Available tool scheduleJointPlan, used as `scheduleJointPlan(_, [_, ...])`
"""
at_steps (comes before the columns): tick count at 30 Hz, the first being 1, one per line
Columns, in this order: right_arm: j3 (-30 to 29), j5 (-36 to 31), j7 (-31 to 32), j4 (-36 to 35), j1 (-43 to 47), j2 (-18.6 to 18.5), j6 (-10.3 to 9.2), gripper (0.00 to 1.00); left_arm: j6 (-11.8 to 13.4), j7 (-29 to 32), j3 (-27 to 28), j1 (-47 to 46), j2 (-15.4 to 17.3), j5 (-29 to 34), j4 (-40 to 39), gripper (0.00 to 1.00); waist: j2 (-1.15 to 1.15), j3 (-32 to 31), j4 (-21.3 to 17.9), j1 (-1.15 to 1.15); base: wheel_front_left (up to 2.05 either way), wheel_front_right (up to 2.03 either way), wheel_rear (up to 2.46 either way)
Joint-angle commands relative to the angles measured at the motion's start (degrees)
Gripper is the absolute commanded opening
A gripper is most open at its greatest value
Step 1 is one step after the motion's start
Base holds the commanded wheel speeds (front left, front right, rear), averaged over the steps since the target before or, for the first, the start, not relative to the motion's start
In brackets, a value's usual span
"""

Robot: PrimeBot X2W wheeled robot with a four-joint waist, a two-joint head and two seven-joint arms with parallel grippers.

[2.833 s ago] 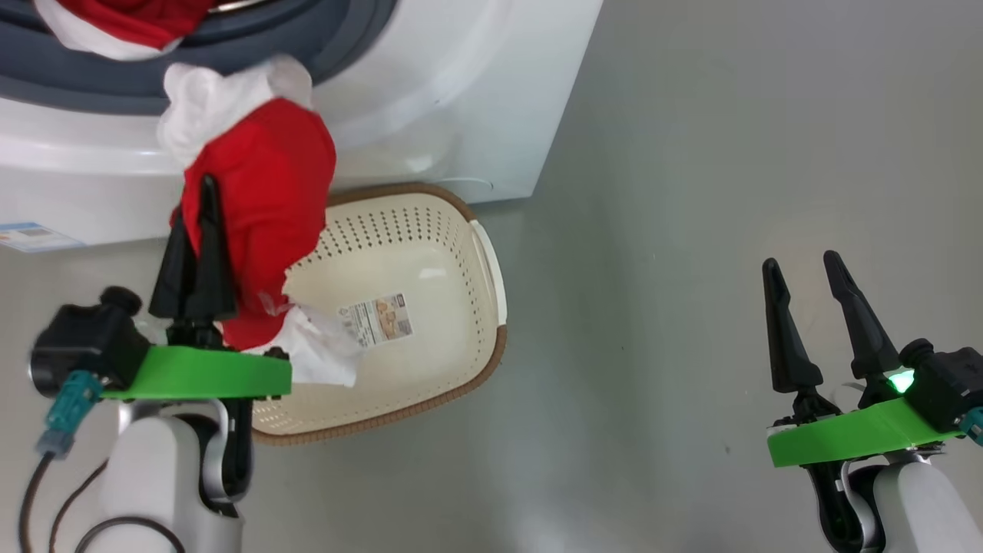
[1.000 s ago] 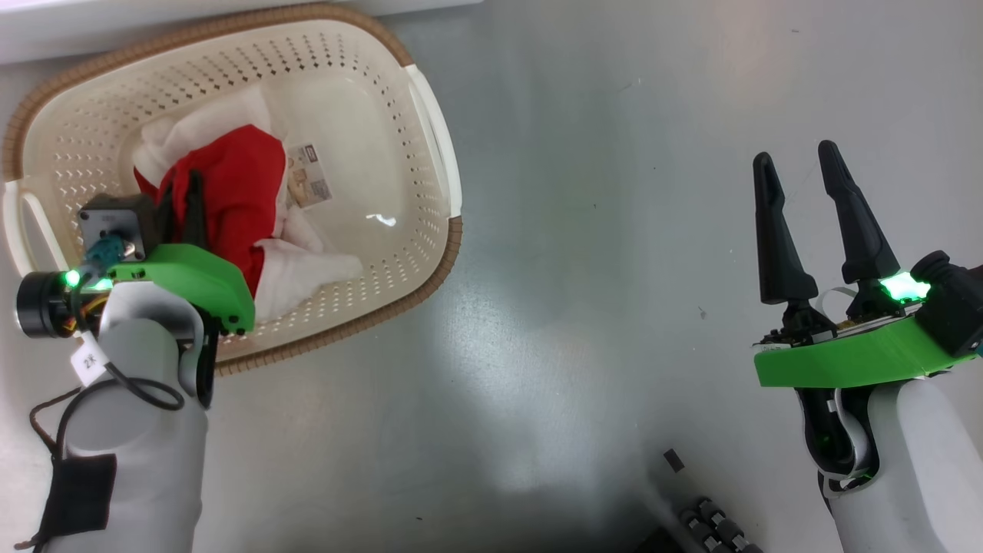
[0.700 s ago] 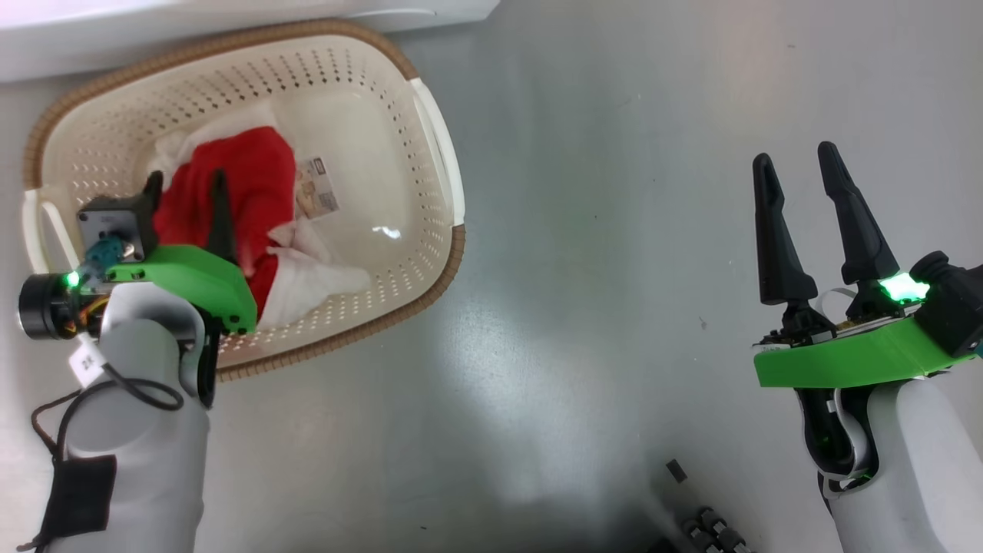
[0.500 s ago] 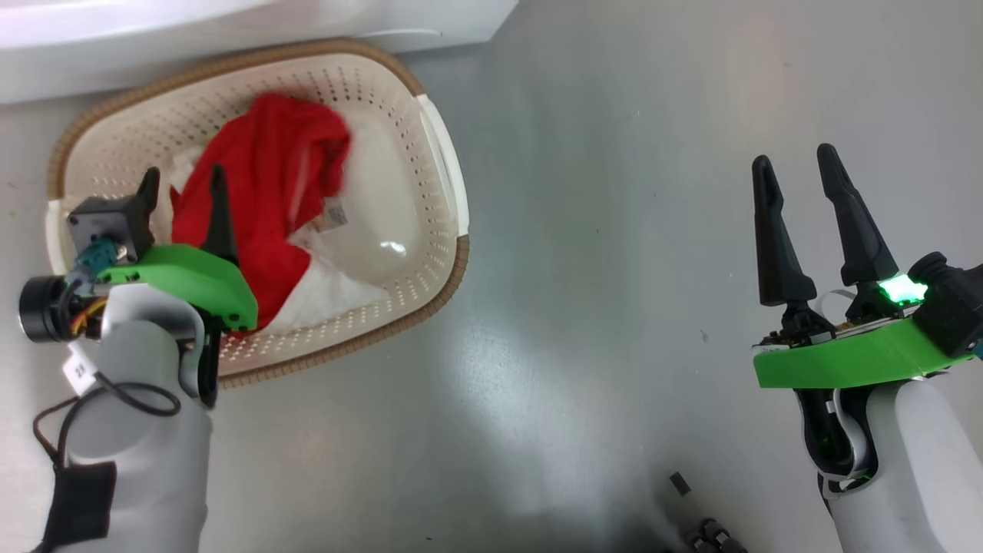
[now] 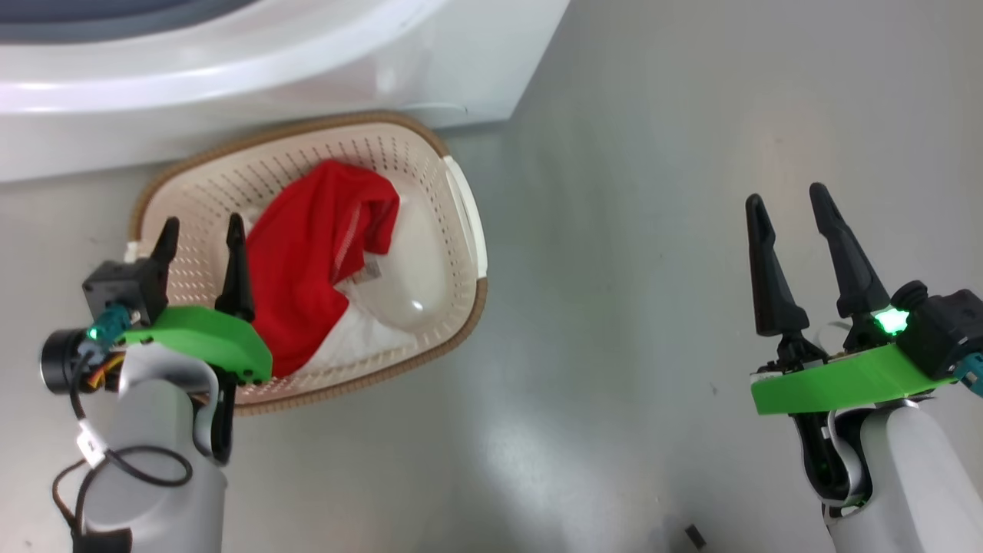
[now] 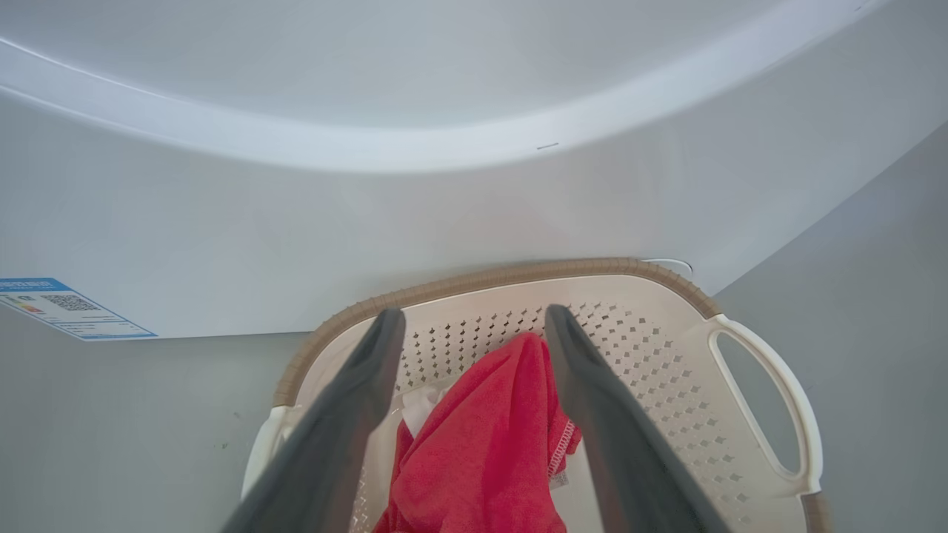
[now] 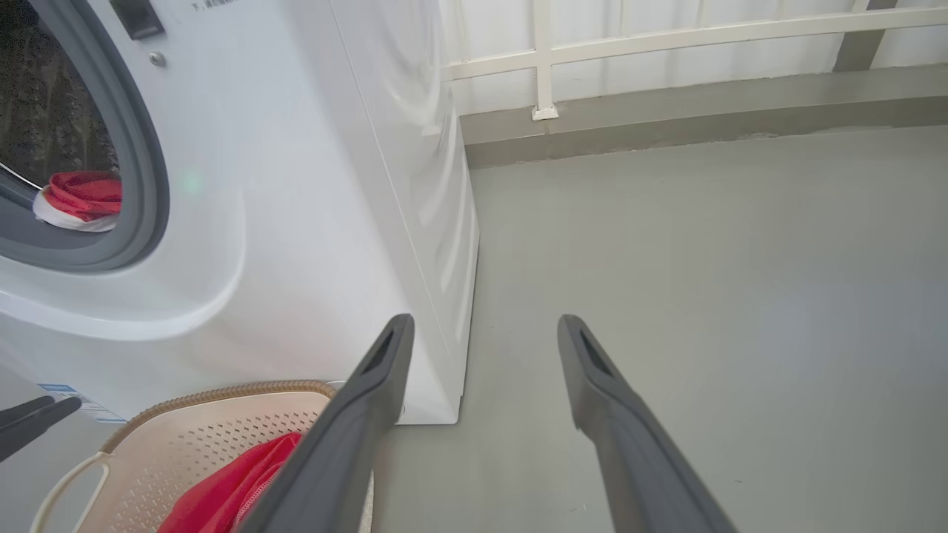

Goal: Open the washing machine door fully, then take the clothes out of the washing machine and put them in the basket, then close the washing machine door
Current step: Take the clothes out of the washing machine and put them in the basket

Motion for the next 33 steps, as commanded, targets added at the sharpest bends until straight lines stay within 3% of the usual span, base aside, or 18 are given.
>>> scheduleJointPlan(1, [0.82,-0.84,-0.36,-0.87,2.22,0.0,0.42,1.0,-0.5,-0.29,1.38,3.32,1.05,-0.27,-2.48,1.0,0.0,-3.93,1.26,0.0,0.0,0.0,0.0])
scheduleJointPlan(33, [0.97,-0.96,-0.36,1.85,12.73,-2.47,0.42,1.0,-1.82,-0.29,-0.01,23.79,0.57,-3.54,-23.73,1.0,0.0,-23.92,4.7,0.0,0.0,0.0,0.0])
